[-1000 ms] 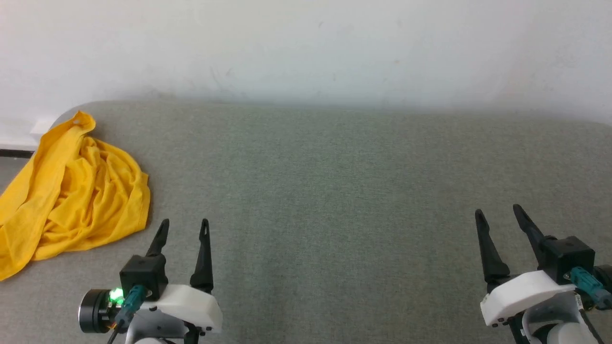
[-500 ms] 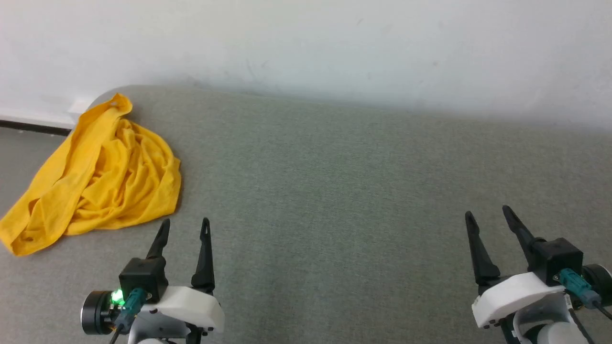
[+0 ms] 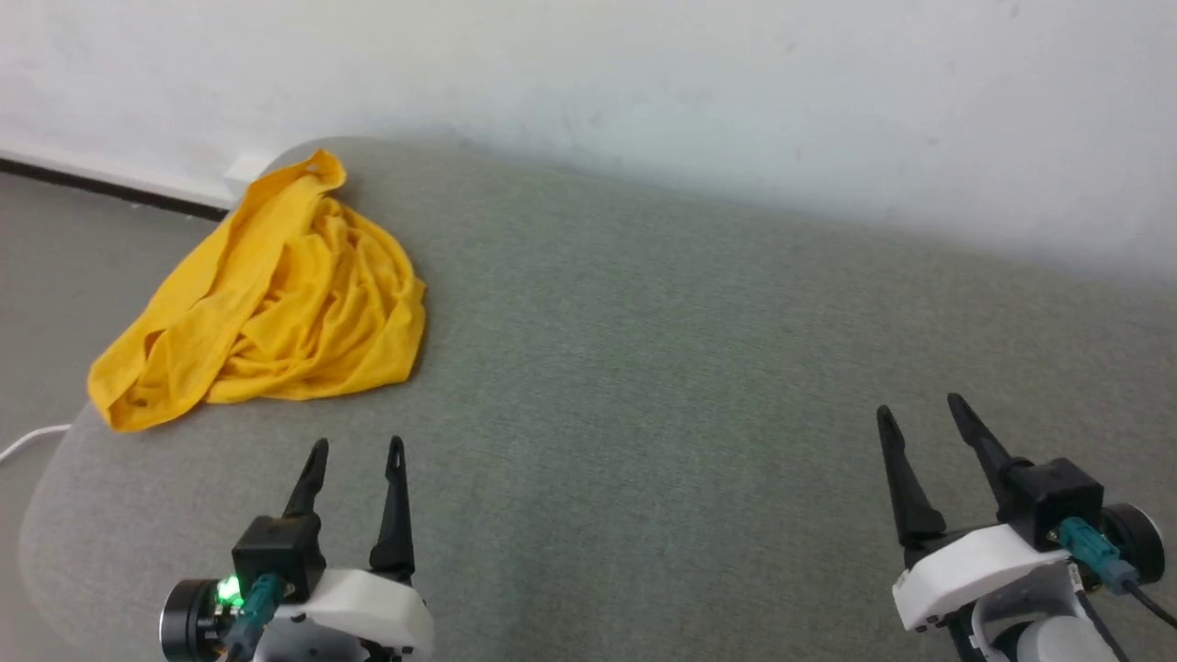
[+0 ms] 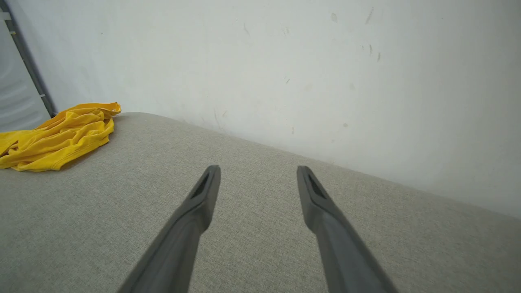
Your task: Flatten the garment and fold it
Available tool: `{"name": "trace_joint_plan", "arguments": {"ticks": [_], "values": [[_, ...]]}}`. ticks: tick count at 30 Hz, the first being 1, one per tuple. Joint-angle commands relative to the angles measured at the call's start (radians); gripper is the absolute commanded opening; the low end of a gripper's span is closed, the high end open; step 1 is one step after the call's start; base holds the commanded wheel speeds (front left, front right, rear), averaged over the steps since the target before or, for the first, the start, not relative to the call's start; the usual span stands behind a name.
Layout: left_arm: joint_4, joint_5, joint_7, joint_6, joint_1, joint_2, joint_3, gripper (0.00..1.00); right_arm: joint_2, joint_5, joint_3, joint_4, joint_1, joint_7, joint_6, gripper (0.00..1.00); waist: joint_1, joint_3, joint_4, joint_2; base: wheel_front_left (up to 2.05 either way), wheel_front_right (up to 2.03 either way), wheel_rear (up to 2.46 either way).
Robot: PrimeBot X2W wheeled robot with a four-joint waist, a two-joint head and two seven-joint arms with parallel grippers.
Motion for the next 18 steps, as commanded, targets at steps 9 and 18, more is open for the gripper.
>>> {"name": "trace_joint_plan", "arguments": {"ticks": [9, 18], "values": [[0.016, -0.011, -0.024, 0.004, 0.023, -0.003, -0.002, 1.0, 0.003, 0.02, 0.026, 0.028, -0.006, -0.025, -0.001, 1.0, 0.0, -0.02, 0.1, -0.0001, 0.0, 0.0, 0.0], [0.033, -0.009, -0.043, -0.005, 0.035, -0.003, 0.002, 1.0, 0.003, 0.041, 0.056, 0.054, -0.006, -0.044, -0.001, 1.0, 0.0, -0.039, 0.179, -0.0001, 0.0, 0.0, 0.0]]}}
